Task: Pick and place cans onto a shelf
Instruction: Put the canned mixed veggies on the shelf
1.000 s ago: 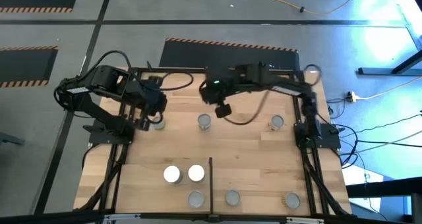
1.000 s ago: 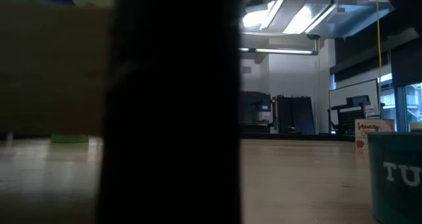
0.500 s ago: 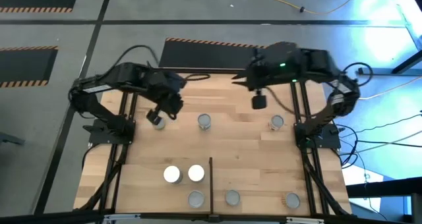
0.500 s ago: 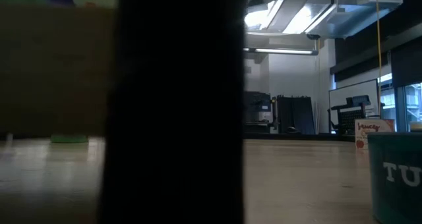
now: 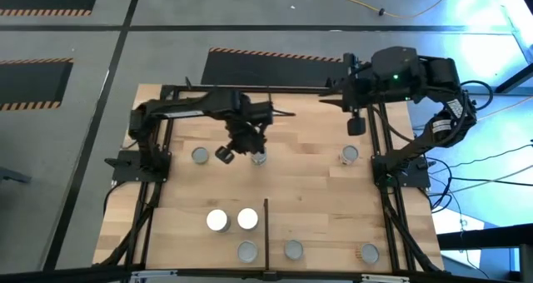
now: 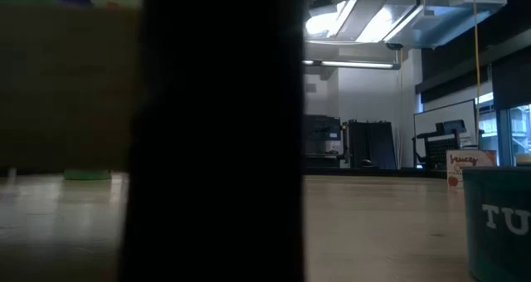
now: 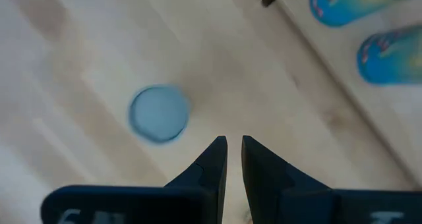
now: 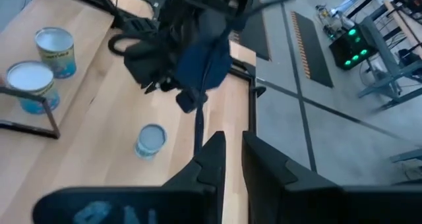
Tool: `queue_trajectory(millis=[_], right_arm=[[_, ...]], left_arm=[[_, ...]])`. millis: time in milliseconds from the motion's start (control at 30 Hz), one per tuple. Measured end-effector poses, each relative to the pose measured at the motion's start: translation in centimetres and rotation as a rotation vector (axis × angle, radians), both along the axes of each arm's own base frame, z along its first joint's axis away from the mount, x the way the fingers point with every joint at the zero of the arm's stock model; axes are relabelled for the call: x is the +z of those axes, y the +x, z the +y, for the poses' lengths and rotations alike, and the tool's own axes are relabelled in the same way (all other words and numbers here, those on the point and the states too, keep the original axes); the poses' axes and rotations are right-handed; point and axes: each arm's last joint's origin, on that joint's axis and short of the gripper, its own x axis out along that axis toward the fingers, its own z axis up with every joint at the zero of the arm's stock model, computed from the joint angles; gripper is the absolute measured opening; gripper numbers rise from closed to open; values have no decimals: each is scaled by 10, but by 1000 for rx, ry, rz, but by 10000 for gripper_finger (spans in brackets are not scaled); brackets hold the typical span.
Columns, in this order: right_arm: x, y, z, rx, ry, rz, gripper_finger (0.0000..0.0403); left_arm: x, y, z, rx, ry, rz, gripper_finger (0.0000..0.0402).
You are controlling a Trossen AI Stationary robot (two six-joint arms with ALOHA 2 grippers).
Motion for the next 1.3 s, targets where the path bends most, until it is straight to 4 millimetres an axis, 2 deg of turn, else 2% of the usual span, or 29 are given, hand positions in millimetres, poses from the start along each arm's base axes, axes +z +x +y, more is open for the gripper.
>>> queue_trajectory(millis=[200,367,700,967,1200,1300], right_arm=[[-4,-3,0,1,2,56,53],[-7,-4,0,1,3,83,53],[-8,-5,0,2,3,101,53],[-8,-5,0,2,3,101,53],[-8,-5,0,1,4,100,53],[-8,-5,0,1,4,99,53]], left_arm=[[-41,30,4,114,-41,99,40],[-63,43,3,144,-55,156,40],[-68,49,9,170,-1,129,40],[-91,40,16,287,-21,237,40],[-93,40,14,285,27,246,4],[-93,38,14,292,28,263,12]])
